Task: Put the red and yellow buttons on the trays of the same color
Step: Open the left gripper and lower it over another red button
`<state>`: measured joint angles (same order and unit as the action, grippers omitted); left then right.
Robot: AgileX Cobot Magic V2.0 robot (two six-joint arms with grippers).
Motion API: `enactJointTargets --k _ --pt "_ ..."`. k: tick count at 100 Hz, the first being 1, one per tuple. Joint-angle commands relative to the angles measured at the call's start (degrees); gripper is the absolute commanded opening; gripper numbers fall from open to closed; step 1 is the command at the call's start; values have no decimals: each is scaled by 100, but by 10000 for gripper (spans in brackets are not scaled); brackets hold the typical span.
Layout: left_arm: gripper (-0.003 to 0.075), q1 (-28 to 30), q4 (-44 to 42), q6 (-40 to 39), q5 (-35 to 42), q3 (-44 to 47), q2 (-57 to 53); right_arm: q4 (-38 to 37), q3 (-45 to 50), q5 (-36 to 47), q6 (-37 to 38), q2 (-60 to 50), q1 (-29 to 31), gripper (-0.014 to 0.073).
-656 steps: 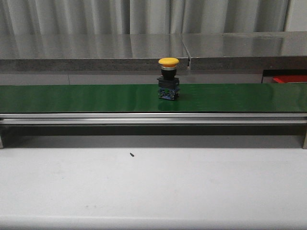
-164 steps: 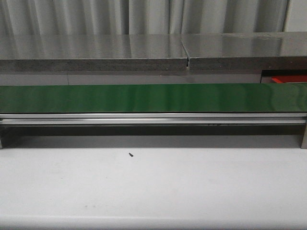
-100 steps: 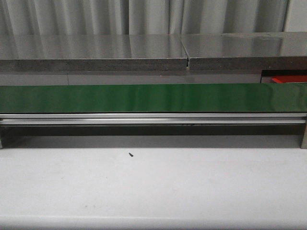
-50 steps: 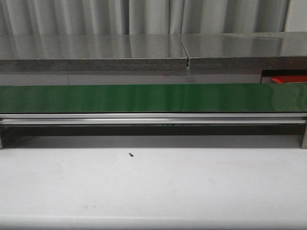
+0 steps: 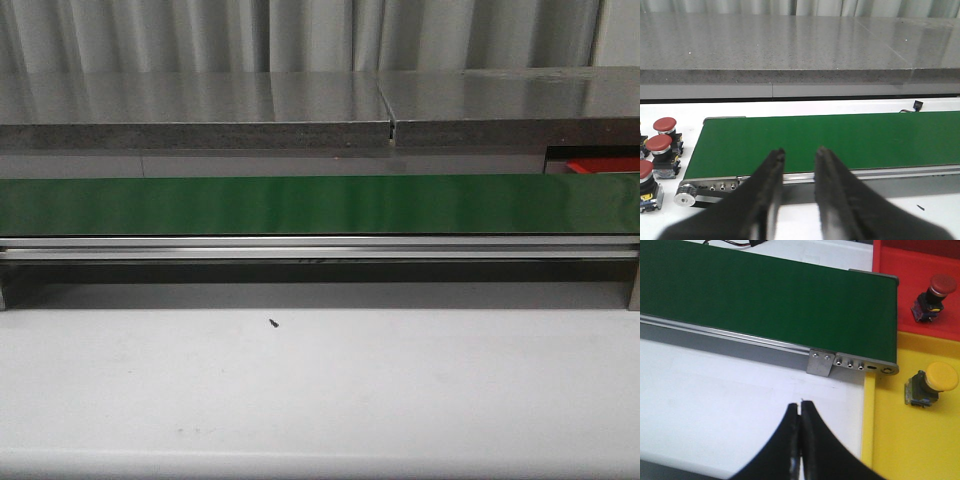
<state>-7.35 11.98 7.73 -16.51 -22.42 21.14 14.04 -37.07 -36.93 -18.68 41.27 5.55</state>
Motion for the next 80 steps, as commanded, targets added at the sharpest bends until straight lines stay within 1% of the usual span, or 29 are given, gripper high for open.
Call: enactJointTargets --k 1,7,12,16,29,35,45,52,62,80 --pt "449 -43 80 -25 372 -155 24 60 -139 289 -58 -19 1 -69" --pt "592 -43 80 -25 334 -144 24 60 -139 289 -58 -19 1 -69" --pt "662 -43 80 -25 347 -145 24 60 -139 289 -58 -19 1 -69" --pt "685 -43 80 -25 347 -142 24 60 -139 289 -58 -19 1 -69" --pt "649 -43 80 -25 373 -190 39 60 -139 289 -58 -19 1 -69" --pt "640 -1 60 -189 360 -338 111 60 -139 289 -58 -19 1 -69" --pt "640 235 -29 -486 315 -702 428 60 -139 289 -58 -19 1 -69" --pt "640 523 -22 -496 231 -1062 797 60 -139 289 -58 -19 1 -69" --pt "640 1146 -22 -618 -126 -1680 1530 60 -139 289 -58 -19 1 -69" --pt "640 2364 118 -632 -1256 -2971 2964 60 -139 289 -58 -19 1 -69"
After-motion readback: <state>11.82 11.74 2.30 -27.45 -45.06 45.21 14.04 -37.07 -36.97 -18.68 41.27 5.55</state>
